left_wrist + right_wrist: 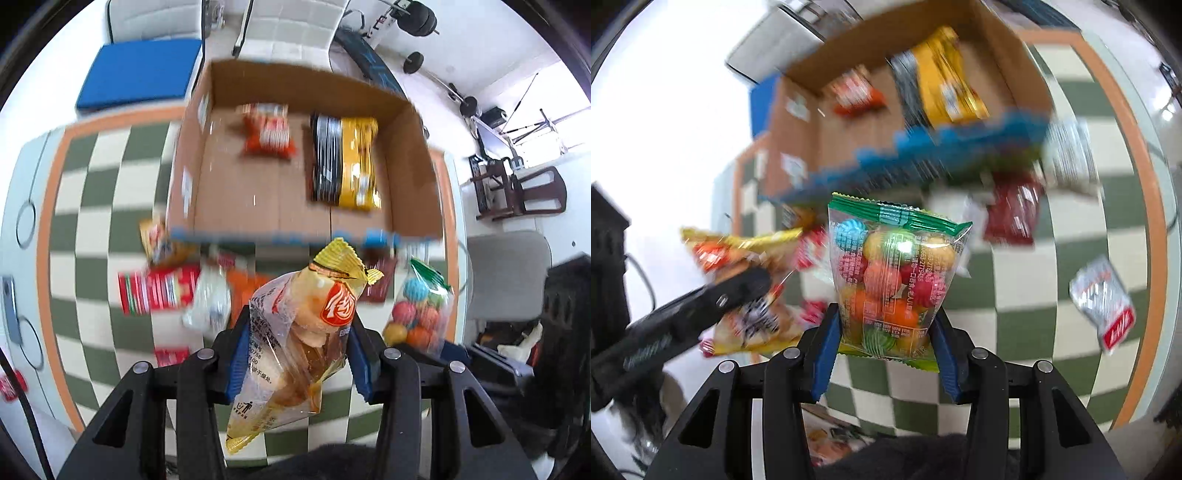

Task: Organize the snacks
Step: 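Carry both bags into the box and release them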

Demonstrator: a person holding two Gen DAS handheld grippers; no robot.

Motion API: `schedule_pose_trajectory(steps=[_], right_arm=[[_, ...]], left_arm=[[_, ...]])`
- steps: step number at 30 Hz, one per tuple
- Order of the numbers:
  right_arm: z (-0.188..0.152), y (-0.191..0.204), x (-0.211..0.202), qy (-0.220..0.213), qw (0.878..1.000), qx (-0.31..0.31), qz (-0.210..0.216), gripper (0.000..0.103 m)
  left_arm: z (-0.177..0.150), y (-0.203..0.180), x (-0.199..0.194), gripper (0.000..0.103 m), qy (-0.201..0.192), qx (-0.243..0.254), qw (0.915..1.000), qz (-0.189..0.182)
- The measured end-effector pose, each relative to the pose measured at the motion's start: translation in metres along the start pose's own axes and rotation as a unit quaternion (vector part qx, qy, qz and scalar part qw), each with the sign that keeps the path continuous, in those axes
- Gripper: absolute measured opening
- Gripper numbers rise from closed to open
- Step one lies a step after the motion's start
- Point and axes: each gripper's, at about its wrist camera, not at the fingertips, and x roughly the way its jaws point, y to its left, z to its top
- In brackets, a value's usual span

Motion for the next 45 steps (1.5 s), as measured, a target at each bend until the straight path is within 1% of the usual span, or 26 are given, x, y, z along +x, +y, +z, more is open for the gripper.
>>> schedule_pose_trajectory(steps=[2,4,7,10,12,15,19,23,28,29,30,31,32,33,34,35,37,38,39,40,45], right_arm=[[0.021,0.013,-0.011,-0.014,1.0,-0.01,0.005,0.05],[0.042,0.022,-0.016,-0.026,1.0,-0.015,0.003,0.05],[0.077,0.035,-0.01,-0.032,0.999,-0.022,-0.006,0.05],[0.108,0.039,0.005,-0.022,1.0,-0.019,-0.012,0.05],[0.122,0.044,0.021,-0.012,1.0,-0.016,-0.017,0.05],[0.138,0.042,0.043,0.005,1.0,-0.013,-0.023,0.05],[0.155,0.041,0.067,0.025,0.999,-0.014,-0.035,0.05],[0.165,0.041,0.086,0.041,0.998,-0.019,-0.043,0.05],[0.172,0.042,0.104,0.06,0.997,-0.023,-0.047,0.05],[0.173,0.042,0.107,0.067,0.996,-0.022,-0.046,0.051],[0.174,0.042,0.11,0.073,0.996,-0.023,-0.046,0.051],[0.175,0.043,0.112,0.077,0.995,-0.027,-0.049,0.052],[0.175,0.044,0.113,0.078,0.995,-0.03,-0.051,0.058],[0.176,0.045,0.114,0.079,0.995,-0.032,-0.055,0.071],[0.177,0.045,0.115,0.082,0.994,-0.035,-0.056,0.076],[0.177,0.046,0.115,0.083,0.994,-0.036,-0.056,0.081],[0.178,0.047,0.115,0.085,0.994,-0.039,-0.061,0.081],[0.178,0.048,0.114,0.085,0.993,-0.042,-0.067,0.084],[0.178,0.048,0.113,0.084,0.993,-0.043,-0.069,0.091],[0.179,0.048,0.113,0.085,0.993,-0.043,-0.072,0.093],[0.175,0.048,0.104,0.08,0.991,-0.048,-0.093,0.094]], left_arm=[[0.023,-0.003,0.0,0.043,0.001,-0.006,1.0,-0.001],[0.049,-0.001,0.004,0.043,0.008,-0.022,0.9997,-0.006],[0.083,0.008,0.017,0.043,0.024,-0.042,0.9988,-0.007],[0.11,0.016,0.034,0.043,0.044,-0.056,0.9975,-0.001],[0.125,0.022,0.047,0.043,0.06,-0.066,0.996,0.0],[0.137,0.027,0.066,0.043,0.08,-0.071,0.9942,0.004],[0.145,0.035,0.086,0.044,0.098,-0.083,0.9917,0.011],[0.147,0.036,0.097,0.044,0.111,-0.078,0.9906,0.017],[0.148,0.038,0.104,0.045,0.116,-0.07,0.99,0.038],[0.148,0.038,0.104,0.045,0.116,-0.068,0.99,0.042],[0.148,0.039,0.105,0.048,0.119,-0.067,0.9896,0.045],[0.148,0.04,0.106,0.056,0.122,-0.068,0.9892,0.045],[0.149,0.041,0.106,0.062,0.124,-0.068,0.9891,0.042],[0.149,0.042,0.107,0.075,0.124,-0.067,0.9893,0.038],[0.149,0.043,0.106,0.082,0.122,-0.067,0.9895,0.039],[0.149,0.044,0.104,0.082,0.119,-0.067,0.9899,0.039],[0.148,0.045,0.1,0.083,0.114,-0.067,0.9902,0.044],[0.148,0.045,0.098,0.083,0.112,-0.067,0.9905,0.044],[0.147,0.046,0.096,0.083,0.108,-0.066,0.9909,0.044],[0.146,0.046,0.092,0.084,0.104,-0.066,0.9914,0.043],[0.138,0.042,0.08,0.084,0.089,-0.057,0.9932,0.048]])
